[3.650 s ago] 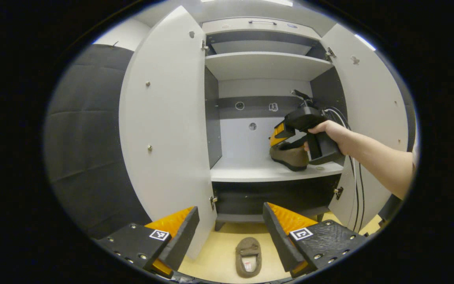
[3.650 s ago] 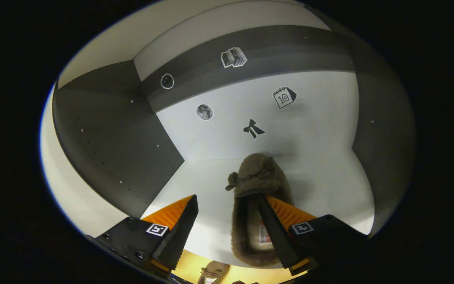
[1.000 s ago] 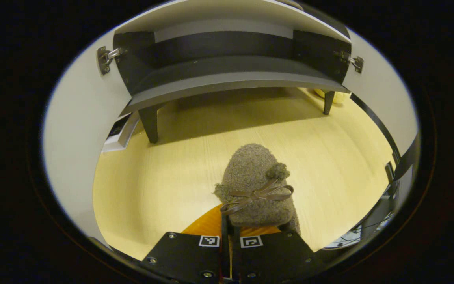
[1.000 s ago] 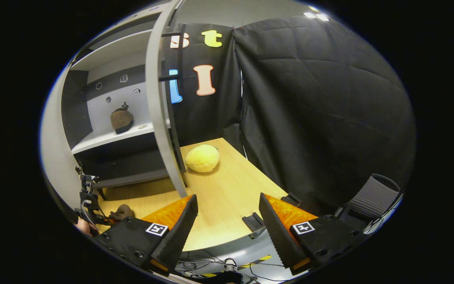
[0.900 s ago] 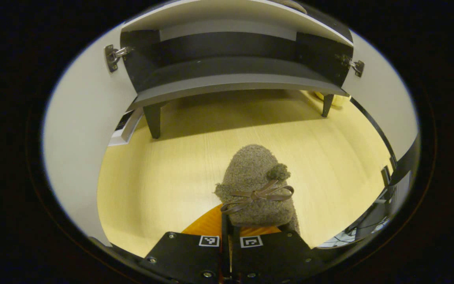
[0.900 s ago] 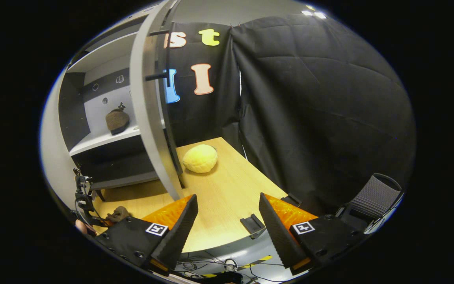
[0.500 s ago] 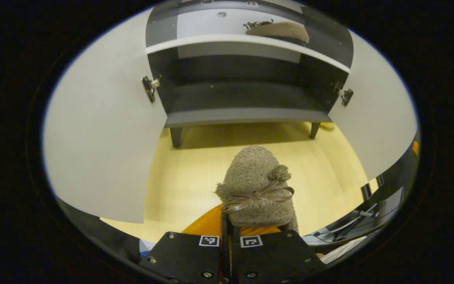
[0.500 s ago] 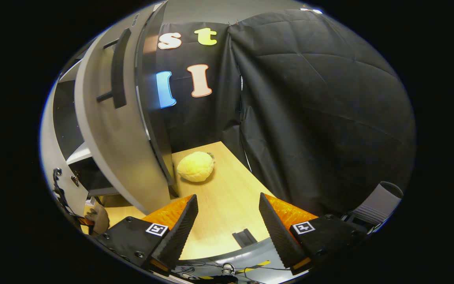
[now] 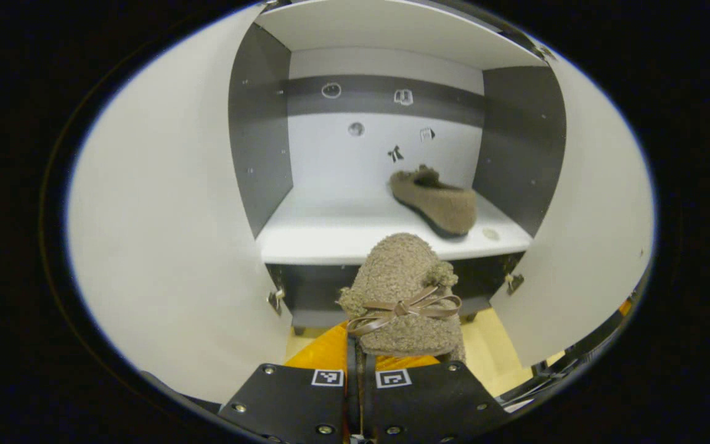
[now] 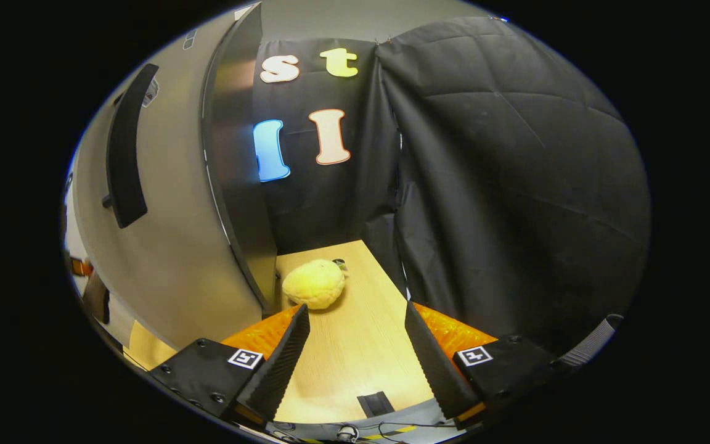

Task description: Grab one shoe with the right hand and put it into the shoe cabinet, grab the other shoe with the left hand and put it into the shoe cabinet; then close the right door with the right hand and the left door with the left hand.

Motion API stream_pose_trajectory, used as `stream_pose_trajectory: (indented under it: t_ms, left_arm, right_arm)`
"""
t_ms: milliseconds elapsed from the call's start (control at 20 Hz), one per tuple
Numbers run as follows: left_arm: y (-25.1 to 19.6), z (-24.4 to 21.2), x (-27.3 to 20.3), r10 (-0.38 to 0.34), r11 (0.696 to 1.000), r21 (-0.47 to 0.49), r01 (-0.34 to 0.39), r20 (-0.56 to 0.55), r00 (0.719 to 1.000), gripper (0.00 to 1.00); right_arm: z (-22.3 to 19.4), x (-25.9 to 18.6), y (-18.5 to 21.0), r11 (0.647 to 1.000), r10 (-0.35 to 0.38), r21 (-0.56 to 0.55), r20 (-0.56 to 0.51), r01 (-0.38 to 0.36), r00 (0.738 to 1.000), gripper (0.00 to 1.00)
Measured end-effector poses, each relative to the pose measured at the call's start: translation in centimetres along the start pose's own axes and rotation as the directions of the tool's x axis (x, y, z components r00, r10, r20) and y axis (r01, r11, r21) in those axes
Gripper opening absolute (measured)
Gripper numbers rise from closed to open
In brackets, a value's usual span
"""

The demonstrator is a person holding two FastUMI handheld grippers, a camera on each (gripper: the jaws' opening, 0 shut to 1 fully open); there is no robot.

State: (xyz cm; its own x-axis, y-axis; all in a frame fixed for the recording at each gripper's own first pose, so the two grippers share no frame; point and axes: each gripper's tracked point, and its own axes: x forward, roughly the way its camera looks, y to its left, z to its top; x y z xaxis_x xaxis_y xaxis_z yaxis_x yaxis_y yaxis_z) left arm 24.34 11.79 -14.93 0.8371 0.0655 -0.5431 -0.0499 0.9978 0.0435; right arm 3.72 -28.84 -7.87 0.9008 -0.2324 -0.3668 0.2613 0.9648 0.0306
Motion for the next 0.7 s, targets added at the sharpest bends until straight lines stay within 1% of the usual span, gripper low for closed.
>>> stream_pose_trajectory:
  t_ms: [150, 250, 300, 400, 550, 700]
  left_arm:
    - [1.4, 4.9, 3.5, 0.045, 0.999, 0.01, -0.046, 0.059, 0.997, 0.04]
    - [2.5, 8.3, 5.3, 0.073, 0.997, 0.032, -0.076, 0.095, 0.993, 0.04]
    - [2.6, 9.0, 5.9, 0.079, 0.996, 0.033, -0.083, 0.105, 0.991, 0.04]
    - [3.1, 11.8, 8.6, 0.086, 0.996, 0.029, -0.09, 0.12, 0.989, 0.04]
    - [3.5, 14.6, 12.8, 0.103, 0.992, 0.061, -0.113, 0.142, 0.984, 0.04]
    - [3.4, 16.1, 16.1, 0.11, 0.989, 0.082, -0.123, 0.152, 0.982, 0.04]
  right_arm:
    - [0.4, 0.7, -1.0, 1.0, 0.004, -0.002, 0.006, -0.004, 1.0, 0.99]
    - [1.1, 0.6, -2.0, 1.0, -0.013, -0.009, 0.027, 0.013, 1.0, 0.99]
    - [1.4, 0.6, -2.5, 1.0, -0.025, -0.015, 0.036, 0.026, 0.999, 0.99]
    - [1.9, 0.2, -3.6, 0.998, -0.054, -0.023, 0.055, 0.055, 0.997, 0.98]
    - [2.4, -0.1, -4.9, 0.996, -0.089, -0.014, 0.072, 0.09, 0.993, 0.98]
    - [2.6, -0.7, -5.8, 0.993, -0.121, 0.003, 0.078, 0.121, 0.99, 0.98]
